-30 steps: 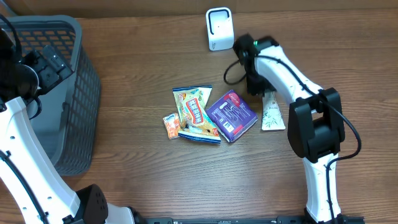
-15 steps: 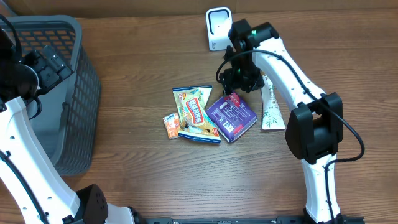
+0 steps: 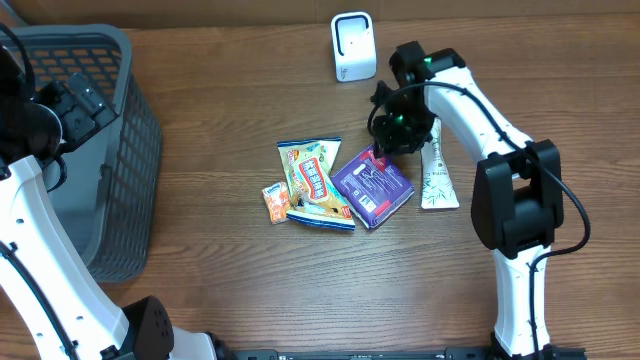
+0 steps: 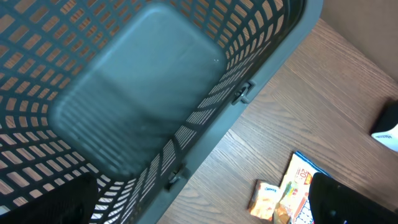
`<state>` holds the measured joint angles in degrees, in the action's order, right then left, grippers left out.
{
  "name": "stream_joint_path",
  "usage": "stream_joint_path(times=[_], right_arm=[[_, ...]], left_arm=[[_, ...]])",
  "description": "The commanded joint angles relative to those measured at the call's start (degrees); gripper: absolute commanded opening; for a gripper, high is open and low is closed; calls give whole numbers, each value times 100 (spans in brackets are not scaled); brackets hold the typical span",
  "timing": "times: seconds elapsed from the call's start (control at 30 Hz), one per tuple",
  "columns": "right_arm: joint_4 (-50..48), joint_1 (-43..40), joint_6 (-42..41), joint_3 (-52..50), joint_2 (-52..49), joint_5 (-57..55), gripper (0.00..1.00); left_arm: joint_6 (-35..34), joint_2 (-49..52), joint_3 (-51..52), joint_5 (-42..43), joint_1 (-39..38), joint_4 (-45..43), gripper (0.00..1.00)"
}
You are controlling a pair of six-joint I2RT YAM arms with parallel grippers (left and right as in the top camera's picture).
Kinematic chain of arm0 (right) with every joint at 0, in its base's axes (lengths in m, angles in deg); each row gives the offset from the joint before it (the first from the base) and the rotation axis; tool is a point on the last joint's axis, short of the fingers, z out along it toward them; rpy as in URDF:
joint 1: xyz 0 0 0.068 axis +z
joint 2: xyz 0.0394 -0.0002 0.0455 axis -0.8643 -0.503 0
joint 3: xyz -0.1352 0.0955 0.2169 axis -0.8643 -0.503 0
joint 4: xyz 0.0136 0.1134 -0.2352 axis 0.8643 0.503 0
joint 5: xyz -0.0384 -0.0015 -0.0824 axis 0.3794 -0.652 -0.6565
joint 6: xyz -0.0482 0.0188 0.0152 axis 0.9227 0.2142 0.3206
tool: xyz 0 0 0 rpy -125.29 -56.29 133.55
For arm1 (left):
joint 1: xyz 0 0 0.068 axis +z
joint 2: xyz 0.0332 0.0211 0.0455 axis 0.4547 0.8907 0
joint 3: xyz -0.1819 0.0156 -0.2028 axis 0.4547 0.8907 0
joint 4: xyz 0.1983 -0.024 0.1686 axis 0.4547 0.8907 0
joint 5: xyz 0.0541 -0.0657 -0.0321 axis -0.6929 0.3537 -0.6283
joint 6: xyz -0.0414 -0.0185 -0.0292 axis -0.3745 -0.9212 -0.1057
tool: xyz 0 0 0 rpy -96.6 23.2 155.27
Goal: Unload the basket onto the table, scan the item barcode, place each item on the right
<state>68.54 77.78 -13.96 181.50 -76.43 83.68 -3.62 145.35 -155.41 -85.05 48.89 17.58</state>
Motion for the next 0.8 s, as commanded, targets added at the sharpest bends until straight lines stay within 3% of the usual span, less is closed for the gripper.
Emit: stream_joint_path(times=[0.0, 0.03, 0.07, 0.33, 0.4, 0.47, 0.5, 0.53, 0.7, 0.77], right_arm=[[48, -37, -186, -33, 17, 79, 45], [92, -37, -164, -35, 17, 79, 55], [149, -33, -164, -37, 15, 81, 59], [-107, 66, 74, -433, 2, 463, 57], [-271, 66, -63, -592, -7, 452, 53], [-452, 66, -216, -713, -4, 424, 44], [-459, 66, -216, -715, -4, 420, 34], [-459, 66, -223, -710, -4, 420, 32], [168, -31, -857, 50, 79, -590, 7], [621, -44, -863, 570, 144, -944, 4]], left_arm=[[85, 39, 44, -55, 0, -7, 100], [85, 39, 44, -55, 0, -7, 100], [85, 39, 44, -55, -2, -7, 100], [85, 39, 44, -55, -2, -7, 100], [85, 39, 44, -55, -2, -7, 100], [85, 39, 44, -55, -2, -7, 100], [85, 39, 44, -55, -2, -7, 100], [85, 39, 44, -55, -2, -7, 100], [85, 39, 44, -55, -2, -7, 100], [85, 39, 44, -55, -2, -7, 100]])
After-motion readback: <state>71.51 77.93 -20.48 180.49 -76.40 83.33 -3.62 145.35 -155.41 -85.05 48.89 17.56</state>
